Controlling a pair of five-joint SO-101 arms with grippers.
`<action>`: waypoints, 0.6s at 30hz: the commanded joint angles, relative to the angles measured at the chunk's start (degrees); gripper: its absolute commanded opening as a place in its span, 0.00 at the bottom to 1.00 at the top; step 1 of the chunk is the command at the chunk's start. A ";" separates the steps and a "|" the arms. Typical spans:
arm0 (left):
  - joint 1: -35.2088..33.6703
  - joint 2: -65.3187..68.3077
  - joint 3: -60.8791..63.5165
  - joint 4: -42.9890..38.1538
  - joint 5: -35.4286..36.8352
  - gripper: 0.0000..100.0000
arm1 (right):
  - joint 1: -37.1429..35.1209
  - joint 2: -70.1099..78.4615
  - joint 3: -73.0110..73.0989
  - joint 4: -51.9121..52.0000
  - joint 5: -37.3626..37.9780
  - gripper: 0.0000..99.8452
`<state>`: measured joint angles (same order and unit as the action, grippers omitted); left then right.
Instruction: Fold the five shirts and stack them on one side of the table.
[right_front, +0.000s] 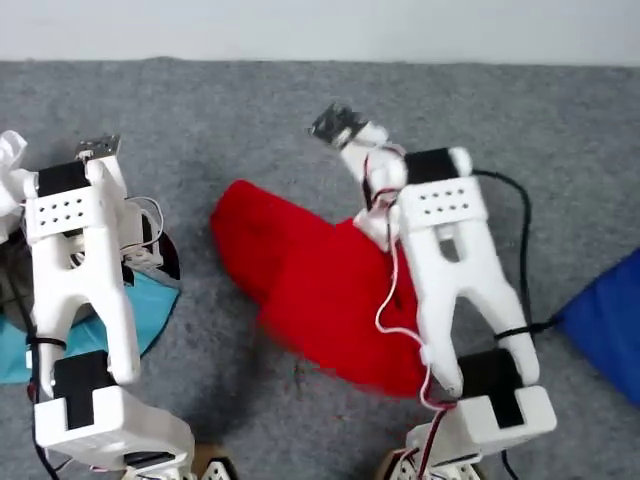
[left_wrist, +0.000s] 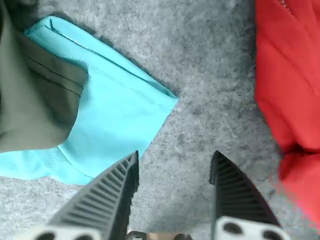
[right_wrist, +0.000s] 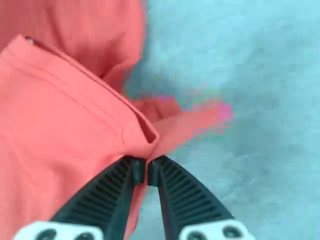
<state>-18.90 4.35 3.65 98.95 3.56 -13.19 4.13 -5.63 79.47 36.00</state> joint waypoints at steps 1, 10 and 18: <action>-0.18 -2.37 -0.04 1.58 -0.79 0.22 | 4.88 3.38 -10.64 -2.15 2.81 0.01; -0.18 -2.37 0.04 1.58 -0.70 0.22 | 18.07 25.19 -36.40 2.07 3.52 0.01; -0.18 -2.37 0.04 1.58 -0.62 0.22 | 17.63 35.47 -55.91 16.31 0.79 0.22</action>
<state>-18.90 4.35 3.65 98.95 3.56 4.84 38.95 -54.07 90.90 38.64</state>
